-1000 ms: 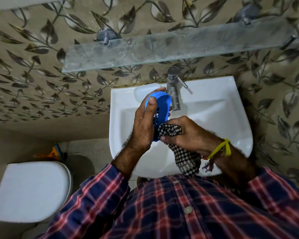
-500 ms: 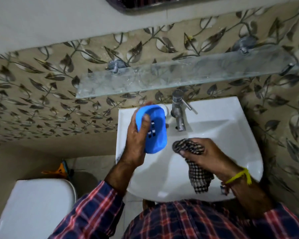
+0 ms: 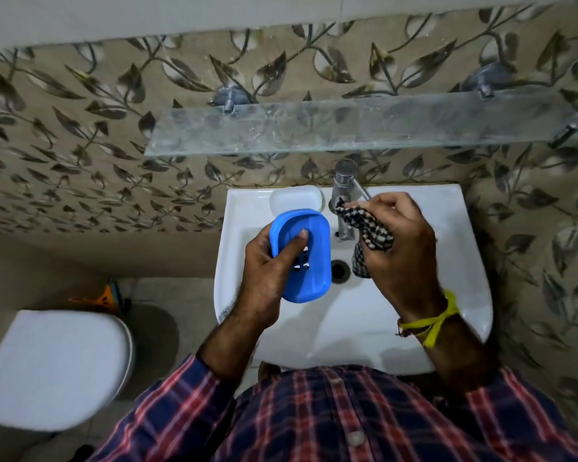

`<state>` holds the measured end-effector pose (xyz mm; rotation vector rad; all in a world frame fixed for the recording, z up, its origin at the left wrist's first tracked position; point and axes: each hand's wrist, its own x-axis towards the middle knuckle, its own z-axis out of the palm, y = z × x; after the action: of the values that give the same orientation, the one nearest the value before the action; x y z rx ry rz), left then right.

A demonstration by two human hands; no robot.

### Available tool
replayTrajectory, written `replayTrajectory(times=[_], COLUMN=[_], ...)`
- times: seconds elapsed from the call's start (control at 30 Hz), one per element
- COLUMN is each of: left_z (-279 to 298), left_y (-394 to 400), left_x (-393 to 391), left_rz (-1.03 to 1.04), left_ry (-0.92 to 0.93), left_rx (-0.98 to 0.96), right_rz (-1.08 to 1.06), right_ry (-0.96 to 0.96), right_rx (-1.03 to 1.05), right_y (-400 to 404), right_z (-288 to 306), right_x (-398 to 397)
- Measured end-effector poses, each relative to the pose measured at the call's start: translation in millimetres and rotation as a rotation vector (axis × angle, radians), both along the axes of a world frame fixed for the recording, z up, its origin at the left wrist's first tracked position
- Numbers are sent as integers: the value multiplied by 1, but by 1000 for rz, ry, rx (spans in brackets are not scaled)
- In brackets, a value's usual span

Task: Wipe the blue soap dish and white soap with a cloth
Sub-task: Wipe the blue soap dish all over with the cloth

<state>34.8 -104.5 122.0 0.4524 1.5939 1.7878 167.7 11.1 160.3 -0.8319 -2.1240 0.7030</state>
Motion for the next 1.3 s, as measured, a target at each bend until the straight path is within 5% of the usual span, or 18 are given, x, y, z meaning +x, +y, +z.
replayTrajectory(times=[0.17,0.37,0.53,0.97,1.1,1.3], left_z=[3,7,17,13,12,22], left_y=[-6,-5,0,-2,-9,-16], left_x=[-4,-7,-10,5,-10,11], left_rz=[66,119,133,5,33,18], left_ry=[12,57,200,665,799,959], left_rx=[57,128,123,94,18,-56], right_rz=[156,305,397,413,91,7], right_ry=[-83,-479,-275,-576,-290,-9], right_rx=[49,182,-126,209,-22,215], right_y=[-18,-40,-52,-42,-15,-25], right_z=[1,-7,-9,1,3,22], right_x=[9,-3,-8,1,14,-4])
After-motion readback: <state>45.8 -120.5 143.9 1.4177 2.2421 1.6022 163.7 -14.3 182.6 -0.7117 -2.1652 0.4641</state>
